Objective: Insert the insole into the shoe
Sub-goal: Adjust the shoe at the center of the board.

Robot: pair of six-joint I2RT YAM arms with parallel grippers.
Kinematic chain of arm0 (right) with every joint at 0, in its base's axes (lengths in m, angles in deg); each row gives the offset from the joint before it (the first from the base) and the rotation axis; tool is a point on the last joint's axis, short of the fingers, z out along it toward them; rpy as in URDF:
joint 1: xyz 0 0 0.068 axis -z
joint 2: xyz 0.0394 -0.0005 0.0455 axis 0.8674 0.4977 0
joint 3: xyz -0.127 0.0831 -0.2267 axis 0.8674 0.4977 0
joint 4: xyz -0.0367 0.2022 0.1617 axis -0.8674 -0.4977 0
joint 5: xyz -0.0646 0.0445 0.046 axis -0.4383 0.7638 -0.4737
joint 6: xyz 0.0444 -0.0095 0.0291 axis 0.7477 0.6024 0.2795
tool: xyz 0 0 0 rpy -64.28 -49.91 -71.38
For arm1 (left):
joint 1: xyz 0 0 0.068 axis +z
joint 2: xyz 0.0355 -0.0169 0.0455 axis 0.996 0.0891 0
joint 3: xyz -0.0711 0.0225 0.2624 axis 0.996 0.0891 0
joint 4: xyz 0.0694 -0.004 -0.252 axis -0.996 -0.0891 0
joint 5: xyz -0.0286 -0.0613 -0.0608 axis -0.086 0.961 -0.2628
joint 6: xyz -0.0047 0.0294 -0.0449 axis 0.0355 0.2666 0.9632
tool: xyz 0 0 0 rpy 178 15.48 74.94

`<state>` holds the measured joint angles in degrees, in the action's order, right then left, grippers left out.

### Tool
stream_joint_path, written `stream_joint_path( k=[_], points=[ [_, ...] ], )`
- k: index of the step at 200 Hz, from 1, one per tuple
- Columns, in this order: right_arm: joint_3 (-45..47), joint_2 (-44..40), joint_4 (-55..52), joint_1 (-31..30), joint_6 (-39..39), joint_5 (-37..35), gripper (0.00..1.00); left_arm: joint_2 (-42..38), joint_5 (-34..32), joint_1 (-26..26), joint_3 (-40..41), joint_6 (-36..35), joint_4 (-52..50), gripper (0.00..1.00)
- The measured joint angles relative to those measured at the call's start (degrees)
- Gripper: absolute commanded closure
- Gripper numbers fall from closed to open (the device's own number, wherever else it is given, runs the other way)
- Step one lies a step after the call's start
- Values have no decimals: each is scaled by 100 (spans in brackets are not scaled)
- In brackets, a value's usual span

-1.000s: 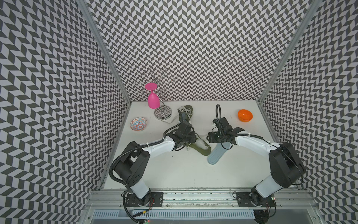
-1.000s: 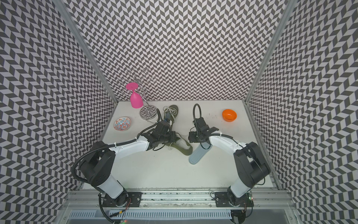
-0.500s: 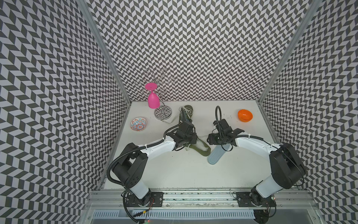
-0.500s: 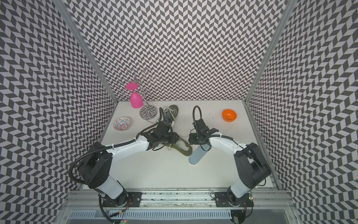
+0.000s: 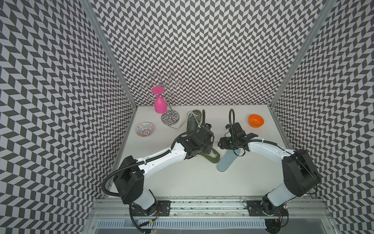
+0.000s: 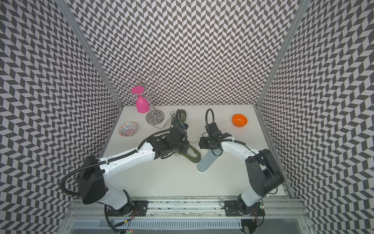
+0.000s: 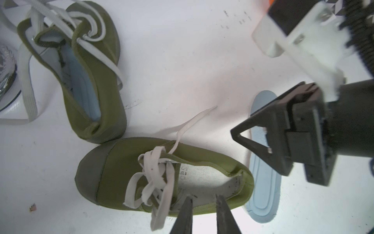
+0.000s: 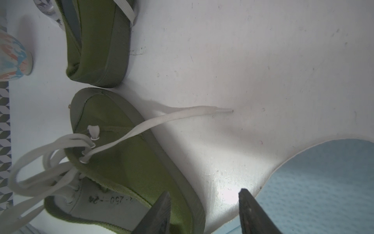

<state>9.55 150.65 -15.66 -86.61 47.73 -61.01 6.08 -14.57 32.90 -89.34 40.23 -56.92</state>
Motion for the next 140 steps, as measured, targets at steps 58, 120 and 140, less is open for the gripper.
stream_joint_path(
  k=[58,120,140],
  points=[
    [0,0,2,192,-7,103,46,549,-50,-481,-522,-173,-474,64],
    [0,-81,20,269,-7,153,46,1204,42,39,-474,-492,-688,58],
    [2,-96,22,280,-9,157,46,1432,9,313,-479,-651,-708,57]
  ],
)
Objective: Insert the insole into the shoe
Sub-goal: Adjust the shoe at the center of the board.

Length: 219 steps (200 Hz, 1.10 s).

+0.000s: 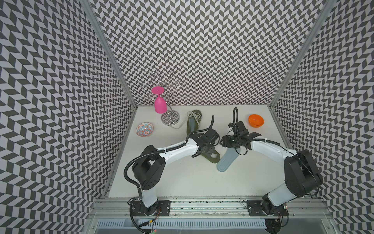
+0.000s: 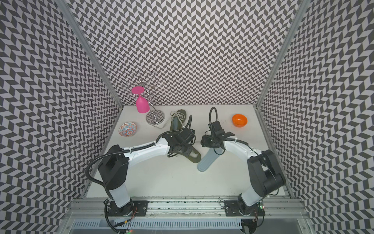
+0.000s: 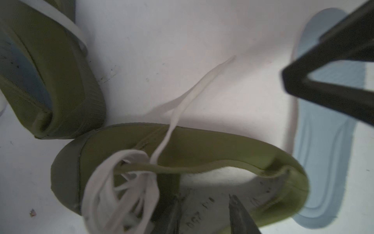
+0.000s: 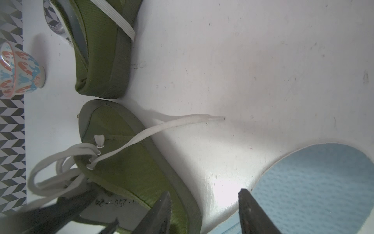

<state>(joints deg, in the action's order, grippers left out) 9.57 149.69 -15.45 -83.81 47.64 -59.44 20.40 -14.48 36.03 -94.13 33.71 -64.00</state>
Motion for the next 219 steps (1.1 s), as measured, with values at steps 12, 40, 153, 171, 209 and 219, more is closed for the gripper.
stream_joint_path(
  k=[12,40,153,171,209,219],
  points=[
    [2,-17,2,20,2,4,46,129,-94,129,0,-114,-9,55],
    [2,-28,9,59,0,24,46,374,-494,157,-35,-345,-39,52],
    [2,-28,105,72,-87,232,46,1141,-1447,245,-496,-911,2,93],
    [7,-31,105,72,-105,245,46,1158,-1467,251,-535,-1019,13,100],
    [232,-199,74,72,-249,293,47,1034,-1167,330,-588,-1069,-39,100],
    [337,-240,63,70,-280,315,47,903,-960,404,-573,-1049,-39,100]
  ],
)
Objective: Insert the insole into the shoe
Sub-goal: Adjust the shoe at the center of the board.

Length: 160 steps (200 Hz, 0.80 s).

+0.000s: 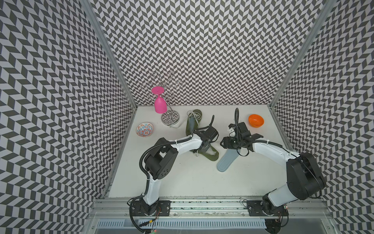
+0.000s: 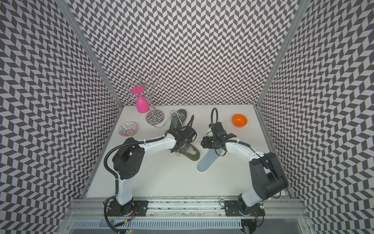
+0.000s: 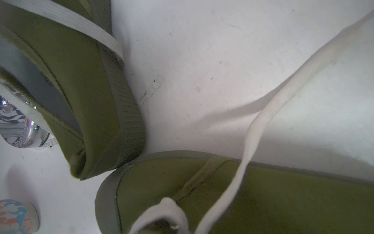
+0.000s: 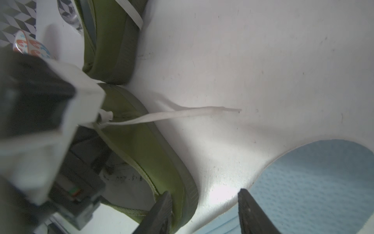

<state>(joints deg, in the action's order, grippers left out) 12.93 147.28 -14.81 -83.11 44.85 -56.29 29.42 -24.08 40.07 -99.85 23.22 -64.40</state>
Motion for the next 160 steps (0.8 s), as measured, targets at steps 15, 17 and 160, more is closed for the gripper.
stream_joint_path(
  k=[15,17,160],
  points=[
    [168,-57,-20,-2,-26,37,46,-227,407,149,52,66,50,100],
    [192,-66,-24,-7,-33,44,46,-258,459,175,61,70,59,100],
    [221,-197,-33,-463,284,125,43,-776,2168,682,697,1075,981,100]
  ],
)
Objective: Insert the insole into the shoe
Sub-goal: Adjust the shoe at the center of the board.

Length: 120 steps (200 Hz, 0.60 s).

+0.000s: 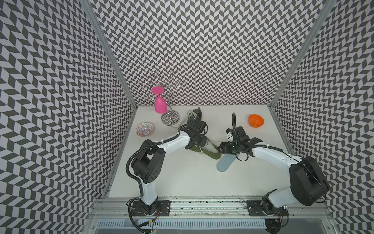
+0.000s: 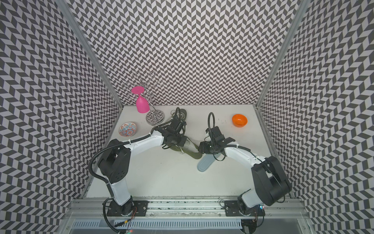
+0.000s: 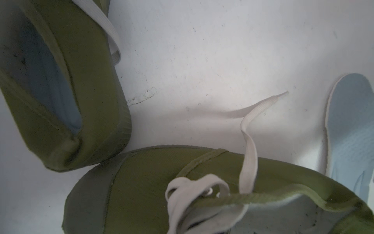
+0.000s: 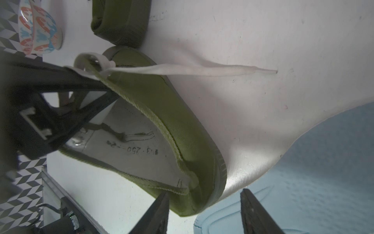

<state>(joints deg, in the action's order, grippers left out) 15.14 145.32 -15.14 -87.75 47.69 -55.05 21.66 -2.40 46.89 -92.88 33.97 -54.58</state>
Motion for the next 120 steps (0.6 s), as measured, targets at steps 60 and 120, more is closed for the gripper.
stream_joint_path(
  k=[60,120],
  points=[
    [-376,748,96,-52,-35,-337,49,-203,68,0,286,426,450,100],
    [-391,964,160,136,-146,-708,62,-745,544,308,1067,798,1167,100]
  ],
)
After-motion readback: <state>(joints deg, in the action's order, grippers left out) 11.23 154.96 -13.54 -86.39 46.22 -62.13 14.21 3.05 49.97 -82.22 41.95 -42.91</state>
